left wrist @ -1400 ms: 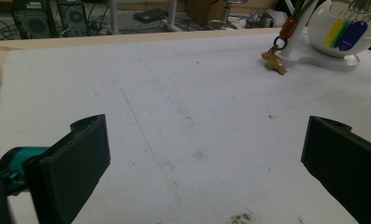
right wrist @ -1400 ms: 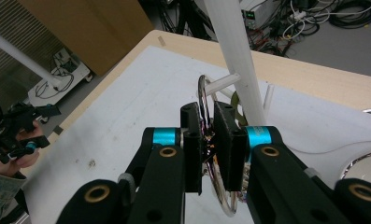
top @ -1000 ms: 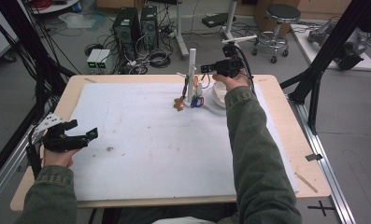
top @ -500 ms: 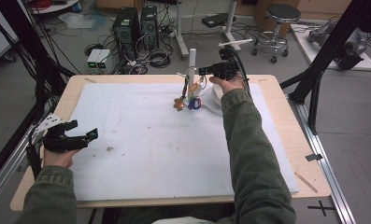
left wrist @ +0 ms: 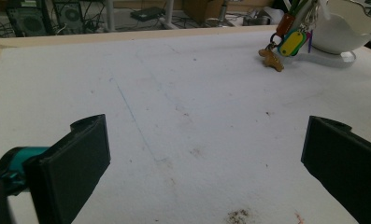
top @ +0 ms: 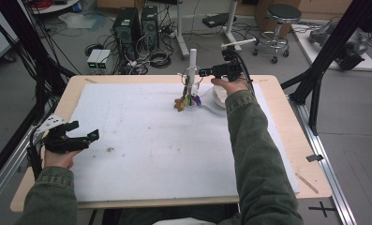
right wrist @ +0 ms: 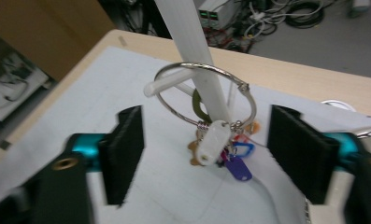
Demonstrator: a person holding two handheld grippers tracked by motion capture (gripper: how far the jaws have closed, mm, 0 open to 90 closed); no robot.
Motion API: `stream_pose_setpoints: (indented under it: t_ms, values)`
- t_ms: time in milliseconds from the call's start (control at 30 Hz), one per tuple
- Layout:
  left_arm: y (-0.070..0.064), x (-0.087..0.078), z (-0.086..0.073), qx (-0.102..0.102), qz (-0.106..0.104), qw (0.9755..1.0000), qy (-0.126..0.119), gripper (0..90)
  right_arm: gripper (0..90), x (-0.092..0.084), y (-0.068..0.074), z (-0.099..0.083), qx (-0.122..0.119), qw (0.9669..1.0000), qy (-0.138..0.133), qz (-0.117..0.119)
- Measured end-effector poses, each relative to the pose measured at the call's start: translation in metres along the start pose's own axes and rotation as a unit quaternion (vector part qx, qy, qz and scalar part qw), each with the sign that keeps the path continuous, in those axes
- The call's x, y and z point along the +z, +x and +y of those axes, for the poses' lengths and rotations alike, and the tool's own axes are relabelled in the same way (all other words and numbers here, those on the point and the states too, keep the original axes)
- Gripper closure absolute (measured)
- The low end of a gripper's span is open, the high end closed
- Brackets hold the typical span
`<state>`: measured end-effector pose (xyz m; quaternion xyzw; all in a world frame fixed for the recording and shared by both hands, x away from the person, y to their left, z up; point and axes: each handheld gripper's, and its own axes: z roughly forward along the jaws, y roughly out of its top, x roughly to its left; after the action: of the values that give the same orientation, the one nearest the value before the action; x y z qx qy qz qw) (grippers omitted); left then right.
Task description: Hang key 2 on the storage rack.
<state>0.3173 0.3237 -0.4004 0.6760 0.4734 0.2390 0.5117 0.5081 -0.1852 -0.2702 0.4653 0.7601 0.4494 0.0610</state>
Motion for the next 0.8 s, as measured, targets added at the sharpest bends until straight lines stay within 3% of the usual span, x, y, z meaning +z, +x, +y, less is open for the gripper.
stream_pose_setpoints:
  t_ms: [33,67,133,233,267,433,500,700,800]
  values:
    - [0.0,0.0,0.0,0.0,0.0,1.0,0.0,1.7,25.5,0.0,0.0,0.0,0.0,1.0,0.0,0.0]
    - [0.0,0.0,0.0,0.0,0.0,1.0,0.0,1.7,19.5,-0.001,0.003,-0.001,-0.007,0.9998,0.005,-0.016]
    - [0.0,0.0,0.0,0.0,0.001,1.0,-0.001,1.7,11.8,-0.002,0.005,-0.002,-0.012,0.9996,0.008,-0.024]
    - [0.0,0.0,0.0,0.001,0.001,1.0,0.0,1.7,10.6,-0.003,0.008,-0.003,-0.016,0.9995,0.007,-0.027]
    - [0.0,0.0,0.0,0.001,0.001,1.0,0.0,1.7,1.9,-0.005,0.012,-0.002,-0.016,0.9994,0.0,-0.029]
    - [0.0,-0.001,0.0,0.001,0.0,1.0,-0.001,1.7,1.0,-0.008,0.02,-0.003,-0.025,0.999,0.003,-0.037]
    - [0.001,-0.001,0.0,0.002,0.001,1.0,0.0,1.7,1.1,-0.012,0.024,-0.007,-0.035,0.9986,-0.01,-0.038]
    - [0.001,0.0,0.0,0.0,0.0,1.0,-0.002,1.7,1.1,-0.015,0.021,-0.021,-0.03,0.9988,-0.012,-0.036]
    - [0.0,0.001,0.0,-0.001,0.0,1.0,0.0,1.7,1.0,-0.017,0.018,-0.033,-0.026,0.9993,-0.015,-0.022]
